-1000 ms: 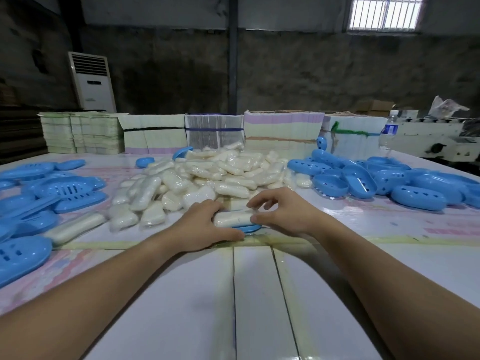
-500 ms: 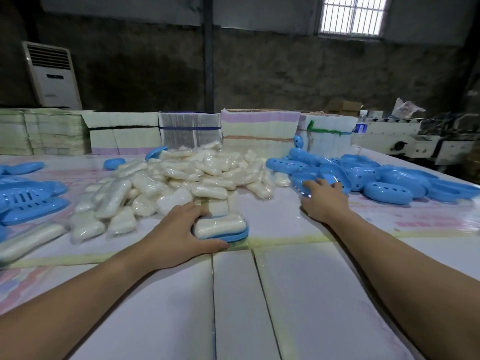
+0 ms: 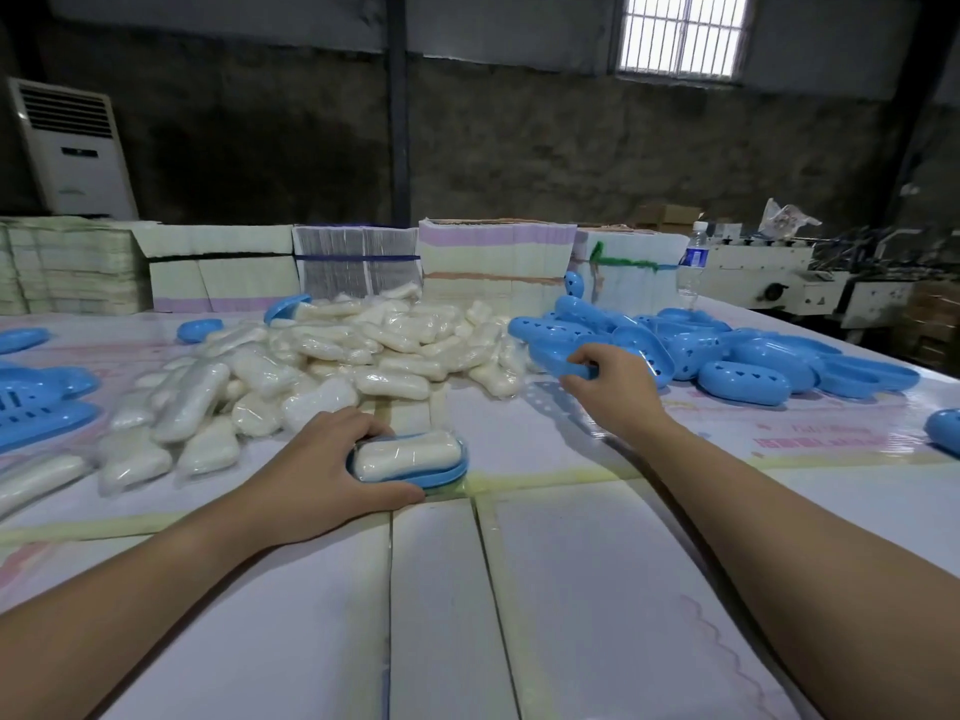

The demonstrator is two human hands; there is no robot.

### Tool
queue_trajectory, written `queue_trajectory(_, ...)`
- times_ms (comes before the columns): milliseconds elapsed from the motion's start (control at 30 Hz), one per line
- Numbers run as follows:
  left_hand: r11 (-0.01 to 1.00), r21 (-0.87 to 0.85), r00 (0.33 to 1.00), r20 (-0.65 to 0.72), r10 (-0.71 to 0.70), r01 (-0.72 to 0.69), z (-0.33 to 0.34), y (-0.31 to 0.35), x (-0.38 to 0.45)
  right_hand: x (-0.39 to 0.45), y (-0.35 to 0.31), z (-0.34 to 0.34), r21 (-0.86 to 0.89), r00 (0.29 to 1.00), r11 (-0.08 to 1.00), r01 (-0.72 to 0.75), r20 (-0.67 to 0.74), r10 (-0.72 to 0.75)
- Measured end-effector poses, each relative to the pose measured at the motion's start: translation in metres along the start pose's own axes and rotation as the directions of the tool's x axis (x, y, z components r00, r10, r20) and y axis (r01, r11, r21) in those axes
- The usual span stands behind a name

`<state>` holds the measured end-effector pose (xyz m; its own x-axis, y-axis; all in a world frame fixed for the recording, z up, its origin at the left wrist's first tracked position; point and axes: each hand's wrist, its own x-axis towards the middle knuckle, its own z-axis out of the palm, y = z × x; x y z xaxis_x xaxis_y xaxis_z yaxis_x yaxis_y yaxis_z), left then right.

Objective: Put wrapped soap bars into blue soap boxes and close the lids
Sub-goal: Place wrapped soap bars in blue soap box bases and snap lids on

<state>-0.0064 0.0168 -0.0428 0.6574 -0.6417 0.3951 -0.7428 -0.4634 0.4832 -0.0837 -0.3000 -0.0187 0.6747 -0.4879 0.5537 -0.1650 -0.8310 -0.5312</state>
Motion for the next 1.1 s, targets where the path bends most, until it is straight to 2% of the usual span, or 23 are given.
queue_trajectory(67, 1.0, -0.003, 1.0, 0.001, -0.003, 0.003, 0.0, 0.0, -0.001, -0.006, -0.022, -0.005, 0.263, 0.999, 0.964, -0.026, 0.028, 0.019)
queue_trajectory(100, 1.0, 0.0, 1.0, 0.001, -0.005, 0.005, 0.001, -0.001, -0.001, -0.01, -0.035, -0.008, 0.434, 0.995, 0.898, -0.071, 0.093, 0.033)
queue_trajectory(133, 1.0, 0.003, 1.0, -0.001, -0.006, 0.006, 0.001, -0.001, -0.001, -0.014, -0.047, -0.01, 0.599, 0.977, 0.784, -0.162, 0.208, 0.043)
queue_trajectory(167, 1.0, 0.002, 1.0, -0.003, -0.007, 0.007, 0.001, -0.001, -0.001, -0.019, -0.058, -0.012, 0.719, 0.933, 0.63, -0.293, 0.358, 0.026)
queue_trajectory(200, 1.0, -0.01, 1.0, -0.005, -0.005, 0.005, 0.001, 0.0, -0.001, -0.024, -0.067, -0.014, 0.764, 0.864, 0.479, -0.432, 0.503, -0.022)
queue_trajectory(233, 0.999, -0.036, 1.0, 0.0, 0.008, -0.008, 0.0, 0.001, -0.001, -0.029, -0.074, -0.014, 0.75, 0.786, 0.375, -0.545, 0.613, -0.083)
queue_trajectory(267, 0.996, -0.074, 0.999, 0.01, 0.041, -0.04, -0.001, 0.003, 0.0, -0.033, -0.08, -0.014, 0.713, 0.716, 0.333, -0.617, 0.685, -0.139)
queue_trajectory(333, 0.982, -0.15, 0.993, 0.018, 0.119, -0.115, -0.003, 0.005, -0.001, -0.042, -0.087, -0.008, 0.645, 0.64, 0.401, -0.651, 0.75, -0.167)
queue_trajectory(367, 0.975, -0.181, 0.991, 0.007, 0.132, -0.129, -0.003, 0.007, -0.002, -0.047, -0.089, -0.003, 0.617, 0.642, 0.483, -0.621, 0.754, -0.138)
queue_trajectory(467, 0.971, -0.204, 0.992, -0.02, 0.125, -0.126, -0.004, 0.011, -0.003, -0.058, -0.091, 0.01, 0.553, 0.759, 0.73, -0.403, 0.647, -0.071)
queue_trajectory(533, 0.973, -0.189, 0.991, -0.011, 0.133, -0.132, -0.005, 0.01, -0.003, -0.059, -0.091, 0.012, 0.482, 0.834, 0.853, -0.201, 0.54, -0.108)
queue_trajectory(600, 0.978, -0.171, 0.993, 0.0, 0.12, -0.118, -0.005, 0.009, -0.002, -0.057, -0.088, 0.012, 0.333, 0.869, 0.941, 0.068, 0.444, -0.219)
queue_trajectory(667, 0.99, -0.11, 0.996, 0.007, 0.088, -0.087, -0.004, 0.007, -0.001, -0.054, -0.086, 0.011, 0.23, 0.825, 0.94, 0.251, 0.457, -0.332)
queue_trajectory(833, 0.999, -0.032, 0.999, 0.042, 0.03, -0.028, -0.005, 0.003, 0.0, -0.052, -0.083, 0.005, 0.213, 0.649, 0.914, 0.345, 0.649, -0.396)
queue_trajectory(900, 0.999, -0.04, 0.999, 0.035, 0.029, -0.027, -0.005, 0.003, -0.001, -0.052, -0.084, 0.004, 0.196, 0.608, 0.871, 0.451, 0.647, -0.461)
queue_trajectory(967, 0.994, -0.099, 0.999, 0.003, 0.044, -0.044, -0.007, 0.006, -0.002, -0.053, -0.086, 0.005, 0.229, 0.618, 0.842, 0.488, 0.59, -0.519)
queue_trajectory(1033, 0.98, -0.193, 0.999, -0.017, 0.052, -0.054, -0.008, 0.012, -0.004, -0.053, -0.087, 0.003, 0.312, 0.671, 0.852, 0.42, 0.526, -0.523)
queue_trajectory(1100, 0.966, -0.252, 0.998, 0.009, 0.06, -0.056, -0.008, 0.017, -0.006, -0.052, -0.085, 0.003, 0.318, 0.702, 0.866, 0.386, 0.508, -0.499)
